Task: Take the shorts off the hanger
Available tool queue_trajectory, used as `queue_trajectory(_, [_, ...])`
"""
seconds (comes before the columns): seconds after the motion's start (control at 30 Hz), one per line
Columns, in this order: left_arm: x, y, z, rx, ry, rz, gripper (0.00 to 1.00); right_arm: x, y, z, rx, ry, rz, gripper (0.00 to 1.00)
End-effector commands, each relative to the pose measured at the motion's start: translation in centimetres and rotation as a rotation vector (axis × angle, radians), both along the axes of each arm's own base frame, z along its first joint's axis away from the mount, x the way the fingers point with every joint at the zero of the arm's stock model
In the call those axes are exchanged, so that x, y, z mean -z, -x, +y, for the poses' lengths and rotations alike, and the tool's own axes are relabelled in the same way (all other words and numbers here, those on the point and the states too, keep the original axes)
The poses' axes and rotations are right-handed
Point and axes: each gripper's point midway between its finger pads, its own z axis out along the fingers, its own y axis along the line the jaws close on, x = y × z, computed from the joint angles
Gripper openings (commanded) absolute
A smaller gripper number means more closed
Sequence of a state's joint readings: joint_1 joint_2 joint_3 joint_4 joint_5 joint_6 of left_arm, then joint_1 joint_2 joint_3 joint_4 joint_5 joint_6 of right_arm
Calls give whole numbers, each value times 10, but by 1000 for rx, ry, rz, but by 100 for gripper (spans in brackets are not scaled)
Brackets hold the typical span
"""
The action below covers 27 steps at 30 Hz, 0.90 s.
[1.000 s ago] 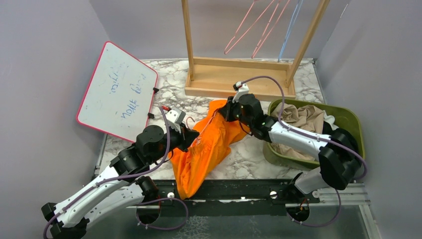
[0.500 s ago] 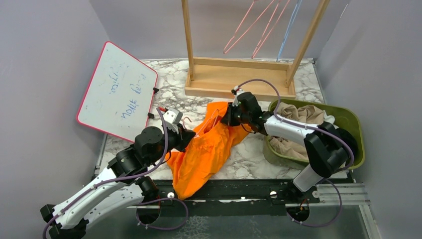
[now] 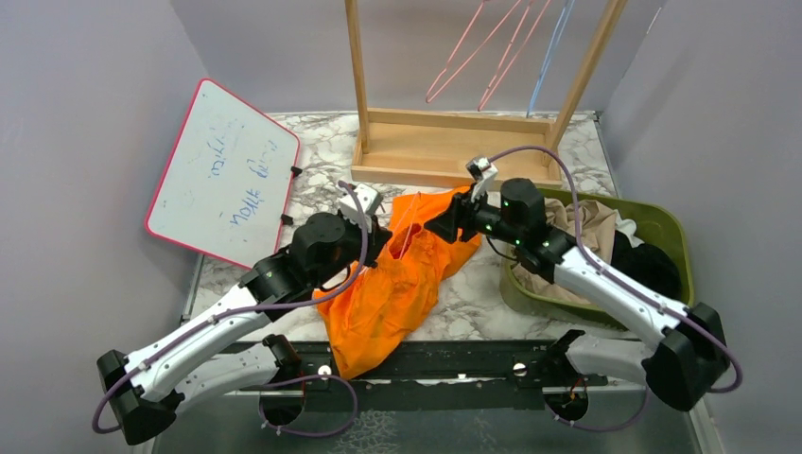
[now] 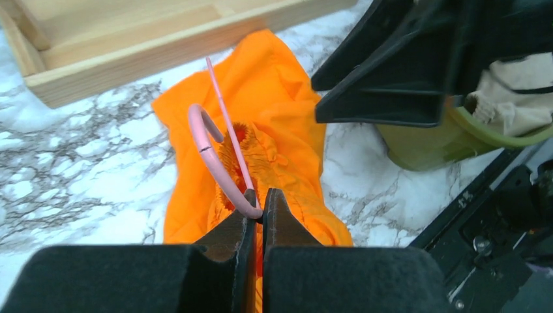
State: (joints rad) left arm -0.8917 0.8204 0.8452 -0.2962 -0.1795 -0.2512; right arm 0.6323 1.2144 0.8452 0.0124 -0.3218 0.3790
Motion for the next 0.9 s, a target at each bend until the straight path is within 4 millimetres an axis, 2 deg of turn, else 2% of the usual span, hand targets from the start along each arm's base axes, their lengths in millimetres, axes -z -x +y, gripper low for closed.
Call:
queue_trajectory(0.0, [-22,3,-31,135,51,-45,0,-9,29,-1,-161,-62,-204,53])
queue_trajectory(0.13, [-17,5,-46,193,40,-10,0,-22,56,3,-332,-143,-507,58])
queue_trajectory(0.23, [-14,6,-49,202,54,9,0,-21,66,11,-425,-160,-572,58])
queue_trajectory(0.33, [-10,7,-49,197,64,24,0,-25,59,22,-412,-162,-613,57])
queue_trajectory(0.43, [-8,9,-47,194,73,36,0,-29,68,28,-466,-197,-693,59])
queue_trajectory(0.6, [-7,12,-44,185,91,40,0,-35,79,44,-542,-244,-717,61])
queue_trajectory(0.8, [-9,15,-45,191,114,52,0,-31,72,57,-481,-303,-648,62])
queue_trajectory(0.87, [-10,15,-45,192,120,51,0,-35,73,59,-476,-344,-620,62])
